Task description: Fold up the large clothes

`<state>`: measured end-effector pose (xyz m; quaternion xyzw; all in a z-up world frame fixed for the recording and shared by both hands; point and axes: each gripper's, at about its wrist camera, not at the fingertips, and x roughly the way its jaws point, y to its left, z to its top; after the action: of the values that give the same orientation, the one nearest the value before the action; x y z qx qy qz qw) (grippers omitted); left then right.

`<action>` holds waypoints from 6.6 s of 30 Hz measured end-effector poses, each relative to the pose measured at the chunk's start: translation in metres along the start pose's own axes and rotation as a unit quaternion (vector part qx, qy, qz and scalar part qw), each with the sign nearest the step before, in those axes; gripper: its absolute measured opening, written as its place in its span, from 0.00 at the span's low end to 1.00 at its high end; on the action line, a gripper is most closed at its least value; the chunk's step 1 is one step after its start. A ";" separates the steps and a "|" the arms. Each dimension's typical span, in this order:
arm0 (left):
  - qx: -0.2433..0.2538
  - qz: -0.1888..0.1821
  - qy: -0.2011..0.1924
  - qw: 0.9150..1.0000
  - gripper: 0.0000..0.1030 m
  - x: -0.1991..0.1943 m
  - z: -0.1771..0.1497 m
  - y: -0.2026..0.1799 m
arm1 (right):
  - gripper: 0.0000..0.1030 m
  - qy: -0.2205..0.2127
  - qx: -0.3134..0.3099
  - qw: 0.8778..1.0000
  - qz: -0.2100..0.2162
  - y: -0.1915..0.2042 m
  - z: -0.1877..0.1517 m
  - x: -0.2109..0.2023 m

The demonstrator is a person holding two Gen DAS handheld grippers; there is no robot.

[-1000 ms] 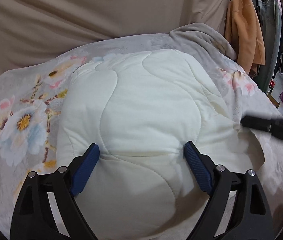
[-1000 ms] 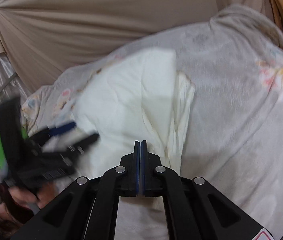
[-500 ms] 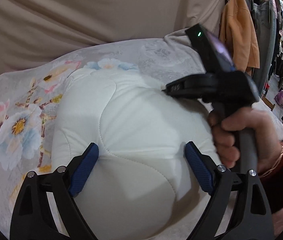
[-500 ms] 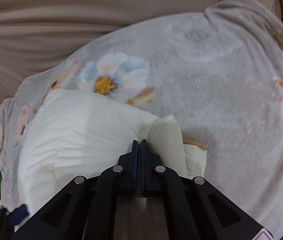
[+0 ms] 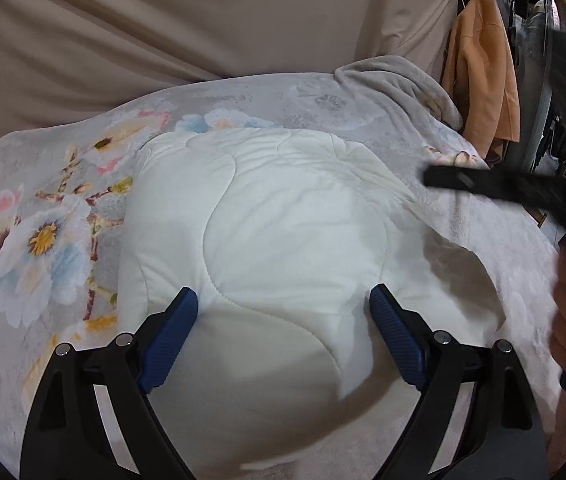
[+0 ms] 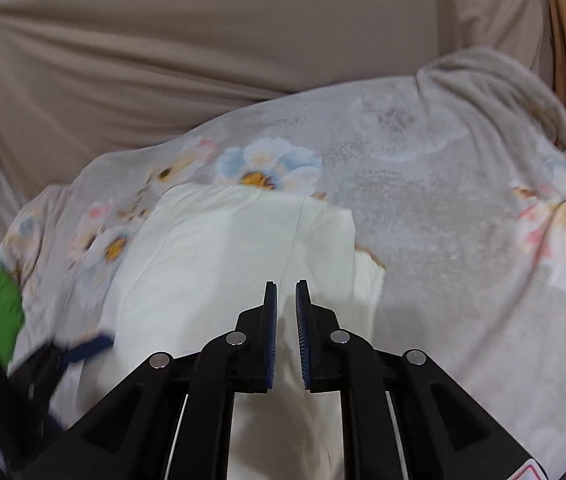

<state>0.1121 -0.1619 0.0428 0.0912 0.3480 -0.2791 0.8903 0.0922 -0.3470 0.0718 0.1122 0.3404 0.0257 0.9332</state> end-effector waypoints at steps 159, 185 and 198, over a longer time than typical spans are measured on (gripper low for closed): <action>-0.135 0.200 -0.048 0.969 0.87 -0.009 -0.009 0.232 | 0.23 -0.015 -0.070 0.997 0.019 0.203 0.024 0.172; -0.146 0.214 -0.049 0.965 0.94 -0.019 -0.097 0.174 | 0.54 0.013 -0.051 0.998 -0.046 0.201 -0.087 0.108; -0.147 0.230 -0.059 0.960 0.94 -0.018 -0.099 0.171 | 0.55 0.003 -0.065 0.995 -0.070 0.212 -0.098 0.114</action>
<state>0.1406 0.0233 -0.0240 0.0206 0.3014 -0.0177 0.9531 0.1231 -0.1077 -0.0243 0.0272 0.3479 -0.0177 0.9370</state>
